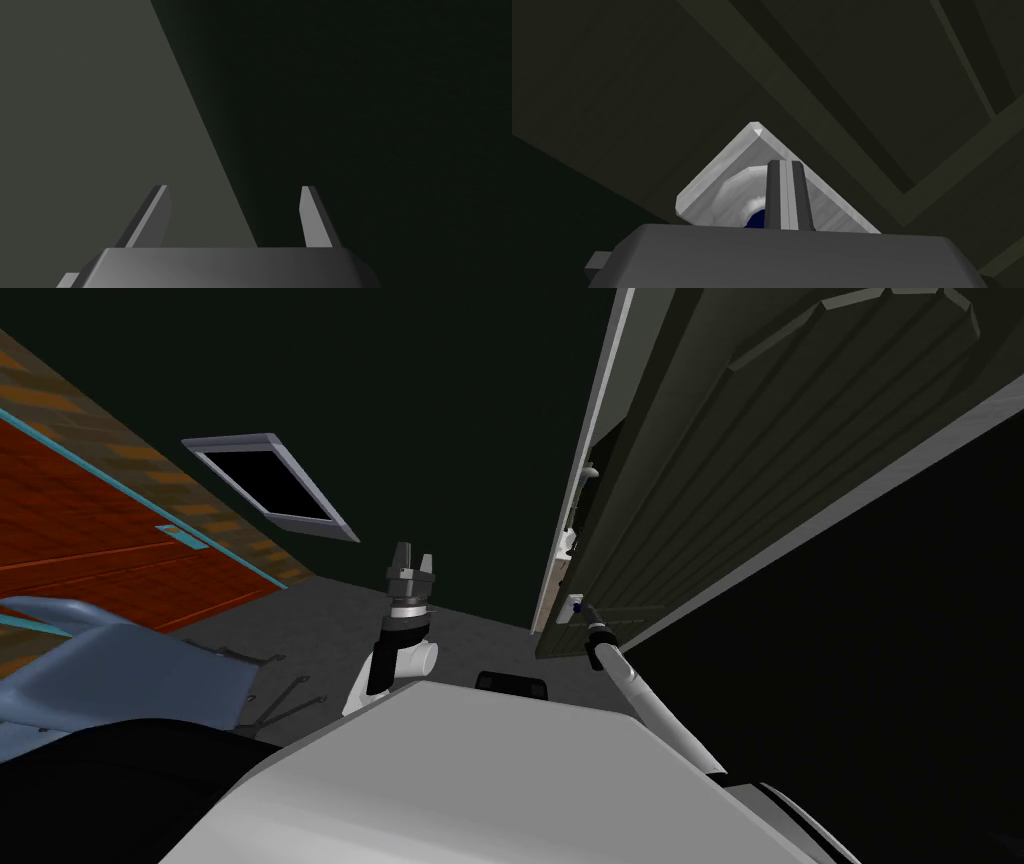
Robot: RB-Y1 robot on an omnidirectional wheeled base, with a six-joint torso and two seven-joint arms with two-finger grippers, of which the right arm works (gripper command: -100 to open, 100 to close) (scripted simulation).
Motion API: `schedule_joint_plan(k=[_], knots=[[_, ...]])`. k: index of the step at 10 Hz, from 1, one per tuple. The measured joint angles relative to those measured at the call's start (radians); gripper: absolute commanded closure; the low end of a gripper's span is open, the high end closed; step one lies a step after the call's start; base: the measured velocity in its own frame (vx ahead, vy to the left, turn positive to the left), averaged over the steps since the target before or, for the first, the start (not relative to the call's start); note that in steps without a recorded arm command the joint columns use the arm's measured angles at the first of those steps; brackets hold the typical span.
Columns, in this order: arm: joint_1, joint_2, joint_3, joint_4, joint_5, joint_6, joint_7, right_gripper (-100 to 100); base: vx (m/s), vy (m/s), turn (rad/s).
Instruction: Pull the door open
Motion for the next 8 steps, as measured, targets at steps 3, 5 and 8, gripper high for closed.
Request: schedule_joint_plan(k=[3,5,8], knots=[[0.015,-0.019,0.009,-0.010,0.056,0.035,0.050,-100,-0.083,-0.056,0.045],[0.033,-0.026,0.037,-0.024,0.113,0.064,0.087,-100,-0.110,-0.059,0.097],[0.059,-0.035,0.072,-0.031,0.186,0.094,0.141,-100,-0.071,-0.034,0.048]])
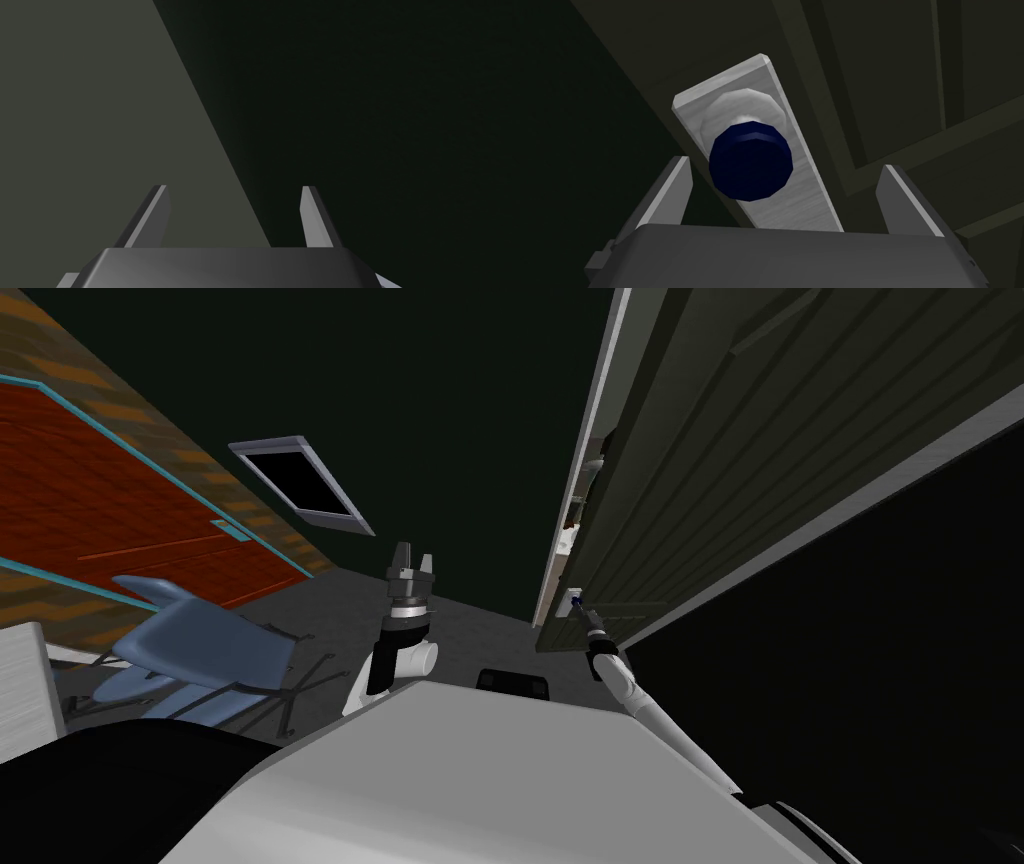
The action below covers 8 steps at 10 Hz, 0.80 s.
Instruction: Pull the door open
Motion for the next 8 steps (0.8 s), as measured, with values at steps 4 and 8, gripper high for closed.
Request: schedule_joint_plan(k=[4,8], knots=[[0.027,-0.017,0.042,-0.010,0.106,0.053,0.073,-100,-0.070,-0.053,0.059],[0.060,-0.040,0.083,-0.027,0.214,0.106,0.150,-100,-0.097,-0.049,0.054]])
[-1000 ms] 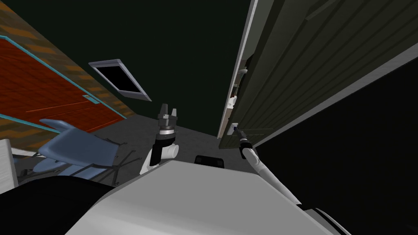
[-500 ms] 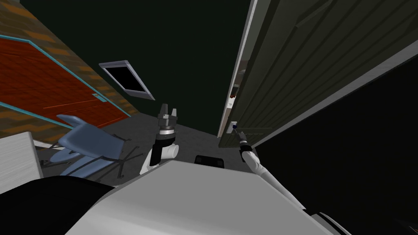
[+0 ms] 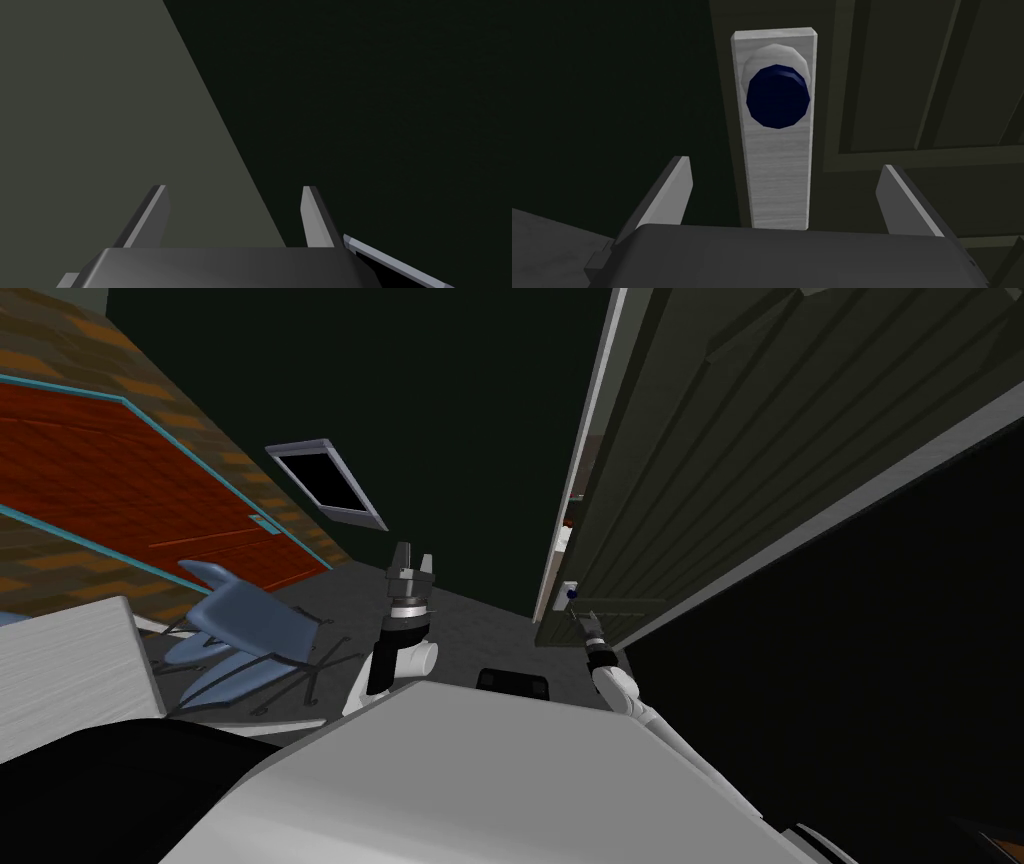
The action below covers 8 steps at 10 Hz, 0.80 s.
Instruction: Pull the door open
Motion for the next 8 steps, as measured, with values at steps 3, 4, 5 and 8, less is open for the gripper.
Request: schedule_joint_plan(k=[3,4,5,8], knots=[[0.004,-0.004,-0.001,0.009,0.013,0.014,0.016,-100,0.074,0.012,0.149],[-0.003,-0.018,-0.014,0.026,0.002,0.017,0.005,-100,0.194,0.046,0.172],[-0.008,-0.025,-0.018,0.046,-0.001,0.027,-0.009,-100,0.162,0.042,0.181],[-0.035,-0.041,-0.024,0.117,-0.009,0.063,-0.053,100,0.093,0.017,0.089]])
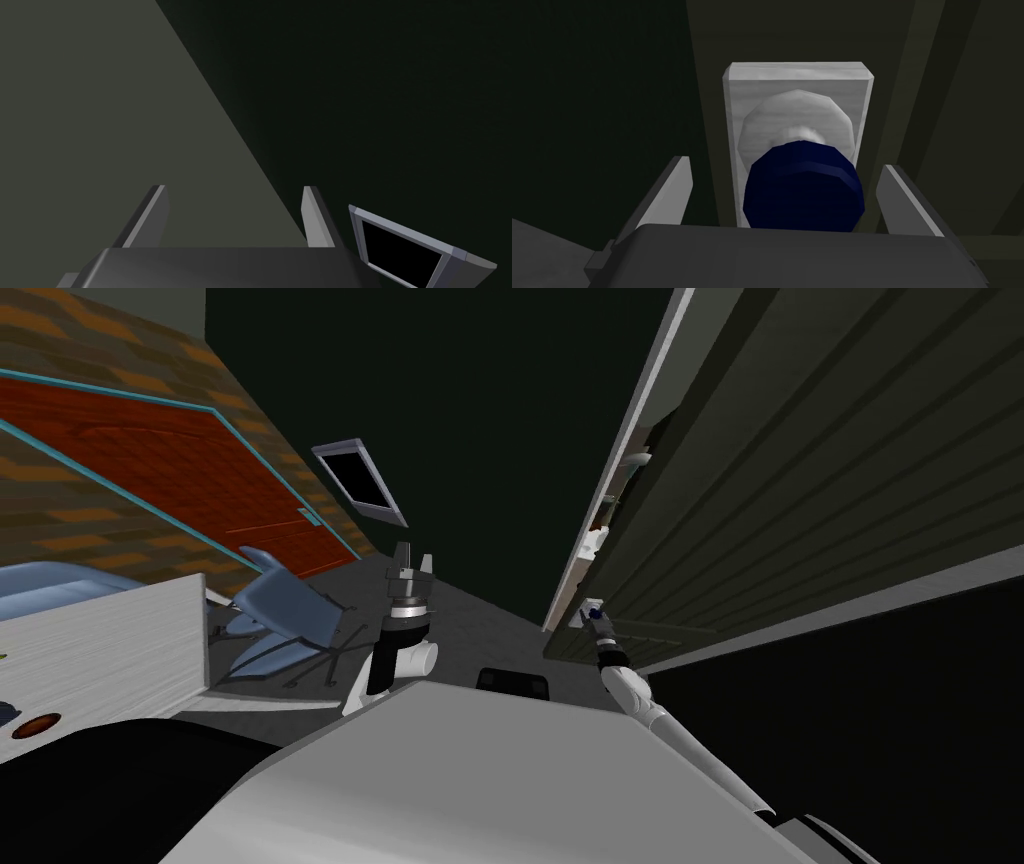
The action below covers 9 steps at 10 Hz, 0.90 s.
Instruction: Pull the door open
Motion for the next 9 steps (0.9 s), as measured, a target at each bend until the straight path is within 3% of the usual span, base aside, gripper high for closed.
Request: schedule_joint_plan(k=[5,6,9], knots=[[0.004,0.000,0.001,-0.002,0.000,-0.006,0.005,100,-0.018,-0.005,0.000],[0.005,0.000,0.001,-0.002,0.000,-0.006,0.005,100,-0.094,-0.074,0.195],[0.013,-0.031,0.010,-0.010,0.013,0.013,-0.020,100,-0.222,-0.091,0.198]])
